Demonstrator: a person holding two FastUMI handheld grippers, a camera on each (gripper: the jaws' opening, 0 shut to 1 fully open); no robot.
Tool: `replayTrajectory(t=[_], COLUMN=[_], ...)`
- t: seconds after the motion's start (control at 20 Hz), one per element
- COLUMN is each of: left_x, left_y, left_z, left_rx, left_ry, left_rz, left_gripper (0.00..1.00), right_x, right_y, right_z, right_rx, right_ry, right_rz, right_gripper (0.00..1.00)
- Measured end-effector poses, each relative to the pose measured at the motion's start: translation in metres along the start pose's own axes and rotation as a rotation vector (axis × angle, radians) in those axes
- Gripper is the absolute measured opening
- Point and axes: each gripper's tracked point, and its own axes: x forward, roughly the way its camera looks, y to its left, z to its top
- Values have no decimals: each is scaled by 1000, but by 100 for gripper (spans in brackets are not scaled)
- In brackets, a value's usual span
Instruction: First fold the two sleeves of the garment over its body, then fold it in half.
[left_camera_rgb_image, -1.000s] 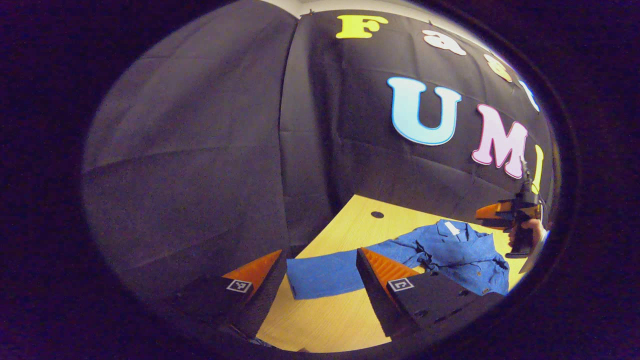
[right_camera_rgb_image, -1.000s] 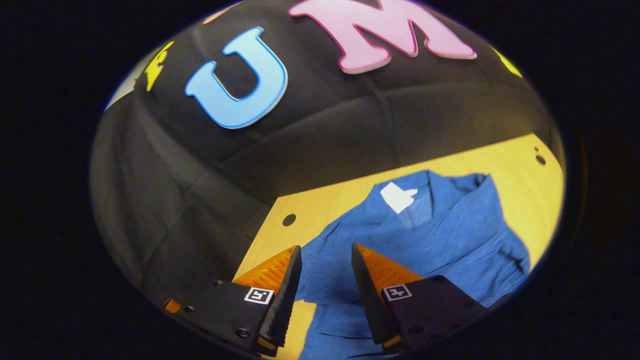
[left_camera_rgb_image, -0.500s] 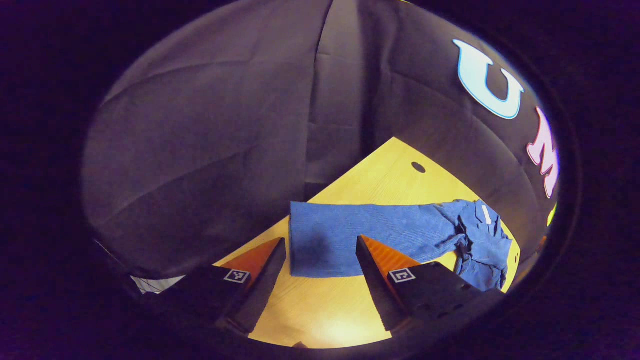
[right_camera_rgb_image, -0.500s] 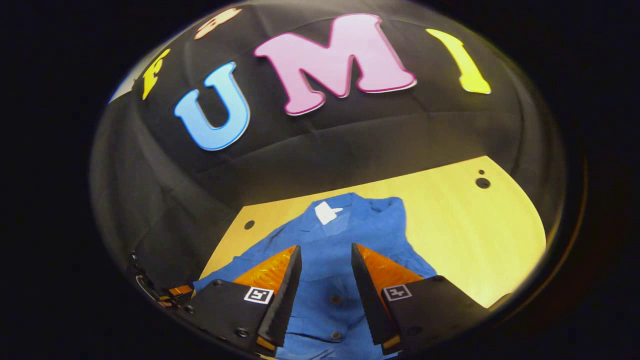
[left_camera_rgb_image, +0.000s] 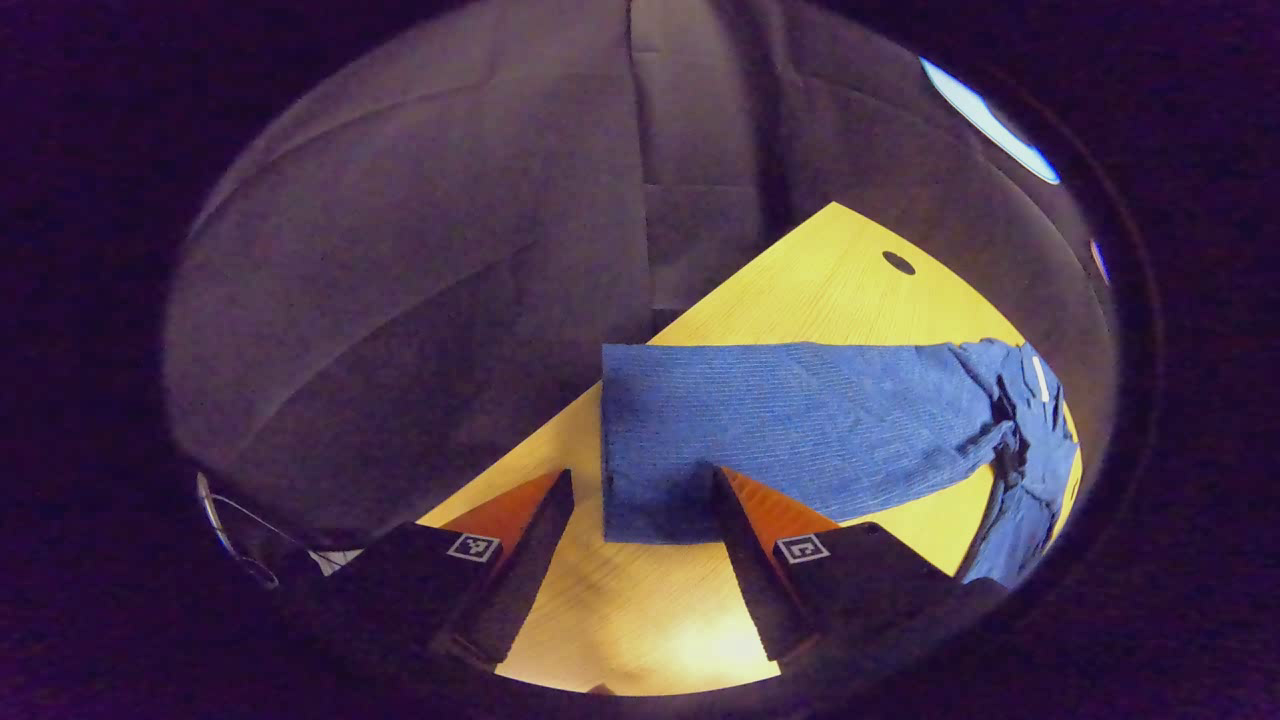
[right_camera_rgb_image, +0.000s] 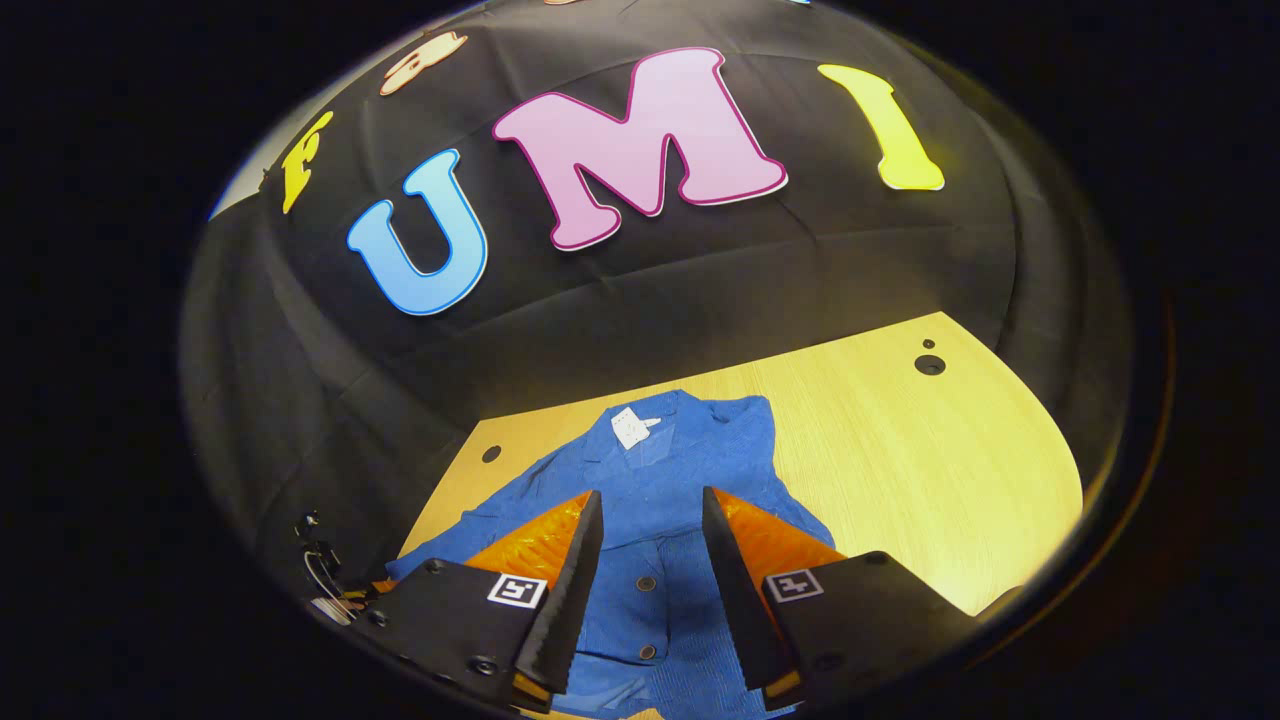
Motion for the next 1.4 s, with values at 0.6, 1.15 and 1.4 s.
replayTrajectory(t=[0.6, 1.15, 1.4], left_x=[2, -71, -135], left_y=[-20, -68, -147], left_z=[16, 64, 94], left_rx=[-96, -135, -8], left_ry=[32, -125, -256], left_rz=[-220, -446, -512], left_gripper=[0, 0, 0], right_x=[-39, -67, -79], right_y=[-39, -74, -90], right_z=[-11, -10, -1], right_rx=[54, 81, 66], right_ry=[39, 28, 2], right_rz=[-33, -48, -46], right_gripper=[65, 54, 54])
